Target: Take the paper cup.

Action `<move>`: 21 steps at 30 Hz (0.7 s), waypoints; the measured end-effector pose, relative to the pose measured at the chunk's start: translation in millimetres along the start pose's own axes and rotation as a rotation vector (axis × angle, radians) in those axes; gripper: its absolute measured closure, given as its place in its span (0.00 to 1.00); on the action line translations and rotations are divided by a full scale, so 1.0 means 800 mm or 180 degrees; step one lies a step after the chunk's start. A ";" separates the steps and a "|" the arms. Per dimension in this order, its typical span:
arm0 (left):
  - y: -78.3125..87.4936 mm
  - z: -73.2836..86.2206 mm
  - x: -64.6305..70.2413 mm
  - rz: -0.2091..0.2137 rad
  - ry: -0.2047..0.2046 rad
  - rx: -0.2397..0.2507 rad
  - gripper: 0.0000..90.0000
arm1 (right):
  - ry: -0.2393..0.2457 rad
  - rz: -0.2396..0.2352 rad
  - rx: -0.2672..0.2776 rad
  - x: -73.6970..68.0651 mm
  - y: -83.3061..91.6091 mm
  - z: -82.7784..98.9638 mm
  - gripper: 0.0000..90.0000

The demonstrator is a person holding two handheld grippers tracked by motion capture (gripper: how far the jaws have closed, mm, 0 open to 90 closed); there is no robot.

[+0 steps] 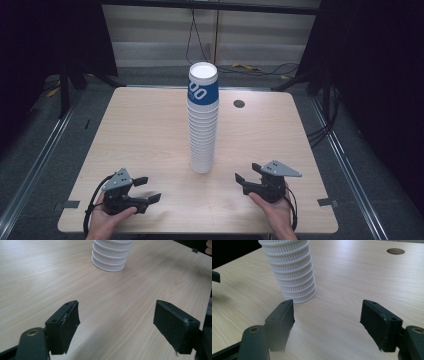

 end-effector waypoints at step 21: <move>0.002 0.003 0.011 0.0054 -0.0076 0.0013 0.24 | 0.0020 -0.0290 0.0052 -0.004 0.017 -0.033 0.36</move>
Point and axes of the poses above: each handheld gripper's, and its own axes: y roughly backward along the jaws, z roughly out of its underside, x roughly to its right, the point moved 1 cm from there along -y, roughly forward along the jaws, and after that the axes turned 12 degrees about y, right-handed, at the moved point
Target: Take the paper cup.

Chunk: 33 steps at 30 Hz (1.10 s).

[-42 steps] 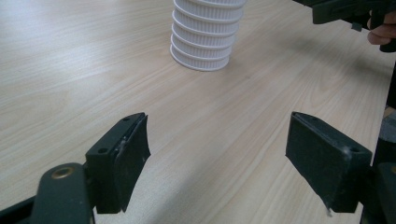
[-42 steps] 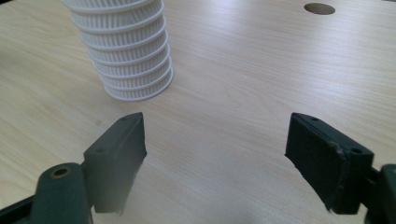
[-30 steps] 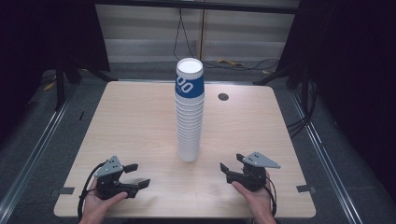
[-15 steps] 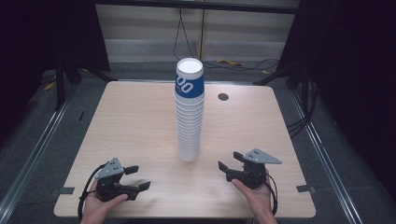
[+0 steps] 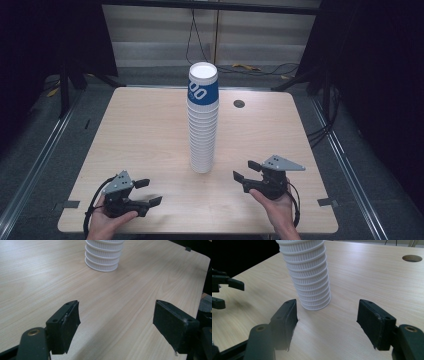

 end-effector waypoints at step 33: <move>-0.007 0.001 0.004 0.0040 -0.0036 -0.0060 0.22 | 0.0366 -0.0366 0.0338 0.000 -0.012 -0.109 0.32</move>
Point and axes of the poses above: each handheld gripper's, and its own axes: y roughly backward along the jaws, z roughly out of its underside, x roughly to its right, the point moved 1 cm from there along -y, roughly forward along the jaws, and after that the axes turned 12 degrees about y, right-handed, at the moved point
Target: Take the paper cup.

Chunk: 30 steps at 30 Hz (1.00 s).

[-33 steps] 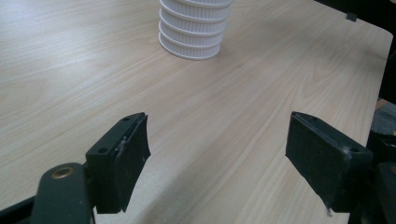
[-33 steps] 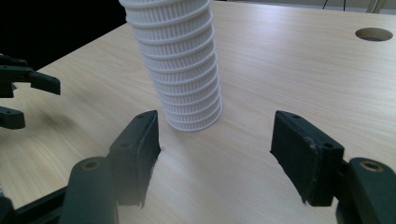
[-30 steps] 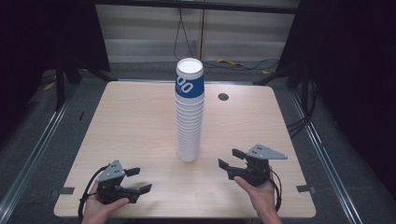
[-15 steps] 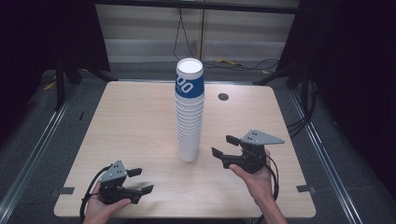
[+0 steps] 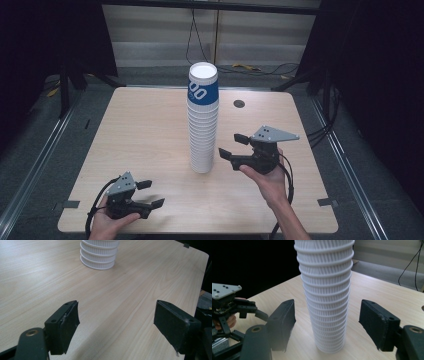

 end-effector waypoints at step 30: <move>-0.002 0.001 -0.001 0.0038 0.0019 -0.0027 0.20 | 0.0266 -0.0222 0.0336 0.015 0.007 -0.103 0.28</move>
Point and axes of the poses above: each handheld gripper's, and its own axes: y roughly backward along the jaws, z roughly out of its underside, x roughly to its right, the point moved 1 cm from there along -y, roughly forward along the jaws, and after that the axes turned 12 degrees about y, right-handed, at the moved point
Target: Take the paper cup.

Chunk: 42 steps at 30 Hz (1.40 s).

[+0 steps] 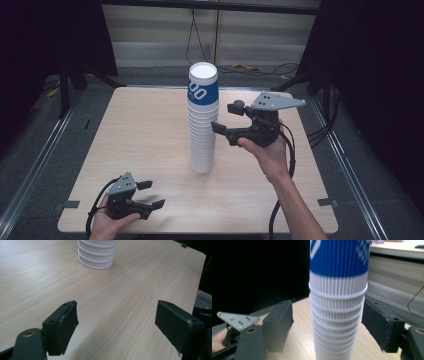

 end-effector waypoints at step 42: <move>0.000 0.001 -0.001 0.0046 -0.0002 -0.0034 0.20 | -0.0077 -0.0049 0.0175 0.034 -0.065 -0.066 0.18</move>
Point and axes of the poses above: each handheld gripper's, and its own axes: y roughly backward along the jaws, z roughly out of its underside, x roughly to its right, the point moved 1 cm from there along -y, roughly forward along the jaws, and after that the axes turned 12 degrees about y, right-handed, at the moved point
